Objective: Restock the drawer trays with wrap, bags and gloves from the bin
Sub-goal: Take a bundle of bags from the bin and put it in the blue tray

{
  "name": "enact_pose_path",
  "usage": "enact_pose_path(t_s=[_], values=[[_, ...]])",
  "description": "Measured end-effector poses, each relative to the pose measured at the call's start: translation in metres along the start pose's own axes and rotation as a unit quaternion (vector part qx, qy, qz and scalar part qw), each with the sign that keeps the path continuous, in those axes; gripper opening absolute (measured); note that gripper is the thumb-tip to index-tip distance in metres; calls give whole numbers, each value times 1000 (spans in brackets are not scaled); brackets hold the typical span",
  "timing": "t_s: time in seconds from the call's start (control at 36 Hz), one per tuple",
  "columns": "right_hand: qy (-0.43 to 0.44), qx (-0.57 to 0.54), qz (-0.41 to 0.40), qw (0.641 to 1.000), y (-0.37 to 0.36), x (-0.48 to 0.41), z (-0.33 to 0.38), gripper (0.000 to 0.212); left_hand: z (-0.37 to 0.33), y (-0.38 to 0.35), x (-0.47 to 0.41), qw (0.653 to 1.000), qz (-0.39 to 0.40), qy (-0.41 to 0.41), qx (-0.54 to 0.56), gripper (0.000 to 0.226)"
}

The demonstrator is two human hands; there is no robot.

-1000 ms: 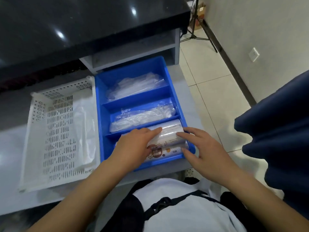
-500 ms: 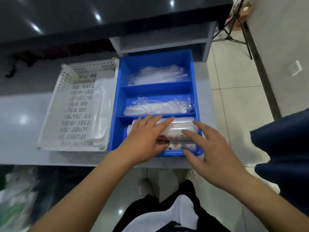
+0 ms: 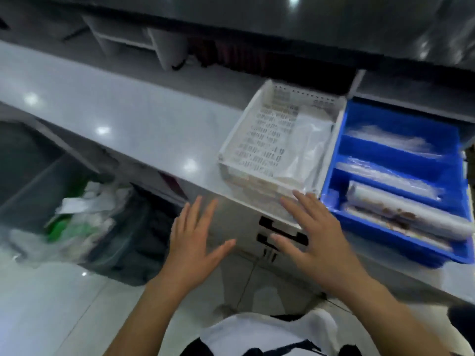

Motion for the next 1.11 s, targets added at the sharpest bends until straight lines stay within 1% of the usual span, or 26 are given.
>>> enact_pose_path(t_s=[0.11, 0.19, 0.25, 0.31, 0.53, 0.67, 0.75, 0.78, 0.89, 0.94, 1.03, 1.08, 1.11], values=[[38, 9, 96, 995, -64, -32, 54, 74, 91, 0, 51, 991, -31, 106, 68, 94], [80, 42, 162, 983, -93, -50, 88, 71, 136, 4, 84, 977, -63, 167, 116, 95], [102, 67, 190, 974, -100, -62, 111, 66, 157, 4, 102, 965, -79, 203, 143, 92], [118, 84, 202, 968, -105, -76, 132, 63, 175, 4, 116, 953, -92, 224, 181, 91], [150, 116, 253, 949, -141, -153, 201, 69, 232, 11, 135, 910, -120, 286, 276, 87], [158, 117, 306, 931, -176, -224, 234, 69, 279, 35, 132, 884, -112, 351, 288, 86], [171, 111, 327, 923, -196, -280, 261, 68, 314, 62, 118, 872, -90, 387, 287, 86], [178, 109, 333, 920, -202, -298, 269, 69, 323, 73, 111, 872, -80, 391, 283, 87], [190, 105, 354, 910, -223, -368, 302, 69, 361, 128, 75, 892, -34, 378, 244, 87], [176, 113, 373, 904, -234, -399, 313, 69, 380, 155, 59, 896, -18, 373, 239, 86], [150, 110, 402, 897, -257, -444, 324, 70, 414, 190, 29, 902, -34, 352, 247, 82], [130, 129, 410, 893, -276, -470, 327, 70, 440, 205, 8, 907, -28, 354, 226, 79], [118, 139, 414, 892, -286, -481, 328, 70, 452, 210, -2, 910, -11, 363, 203, 79]])
Point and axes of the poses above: each hand's wrist, its own x-axis away from the middle knuckle, its own y-axis out of the back of the hand, z = x × y, the point moved 1 cm from there along -x, towards the middle knuckle, and after that the axes turned 15 degrees about z, right-handed, at the moved point
